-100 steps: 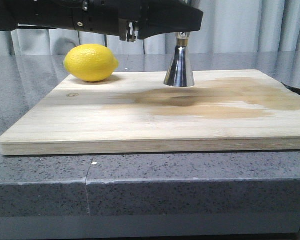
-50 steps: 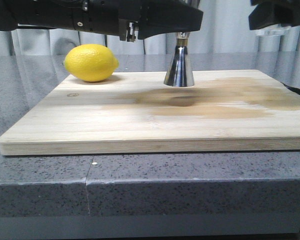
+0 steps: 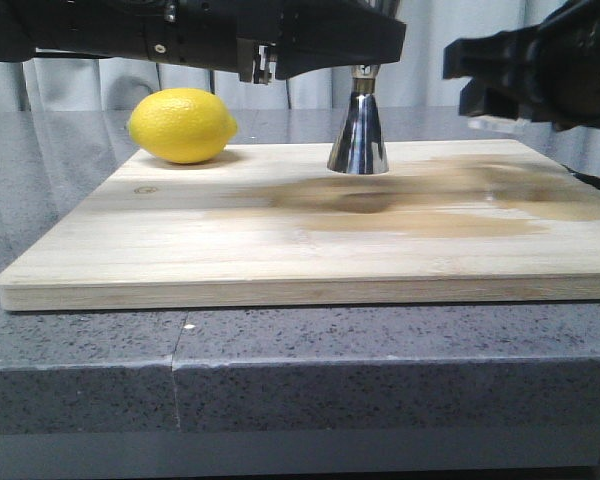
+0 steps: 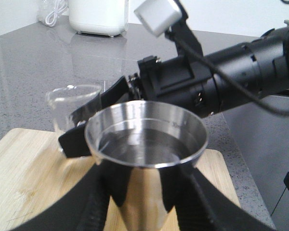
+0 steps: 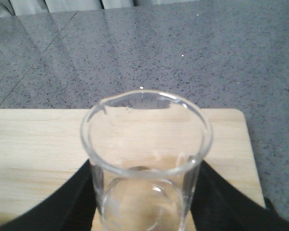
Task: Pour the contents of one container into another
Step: 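Tilt the beaker upright and carry it back toward its spot, then lower the beaker onto the board and open the right gripper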
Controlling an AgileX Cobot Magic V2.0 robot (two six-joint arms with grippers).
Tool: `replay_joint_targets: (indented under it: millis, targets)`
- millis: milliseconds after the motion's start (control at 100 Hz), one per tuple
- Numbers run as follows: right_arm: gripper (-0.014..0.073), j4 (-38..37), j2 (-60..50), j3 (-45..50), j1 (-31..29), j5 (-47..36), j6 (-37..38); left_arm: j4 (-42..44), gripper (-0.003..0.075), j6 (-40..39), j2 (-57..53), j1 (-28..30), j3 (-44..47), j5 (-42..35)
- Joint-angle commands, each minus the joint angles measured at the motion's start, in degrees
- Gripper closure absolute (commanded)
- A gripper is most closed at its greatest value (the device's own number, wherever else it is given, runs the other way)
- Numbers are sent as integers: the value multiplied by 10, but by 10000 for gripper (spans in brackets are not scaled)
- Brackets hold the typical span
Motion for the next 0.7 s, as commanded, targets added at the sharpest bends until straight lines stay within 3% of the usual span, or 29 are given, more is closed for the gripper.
replay_joint_targets:
  millis: [0,280,690]
  targets:
    - [307,-41,1,-14,0,-74,25,-47,512,-3,-30,-3,-19,34]
    - [307,-108,47,-14,0,-124,25,-47,512,-3,-30,-3,-19,34]
    - [300,-110,75,-14,1,-124,25,-47,512,-3,-30,-3,-19,34]
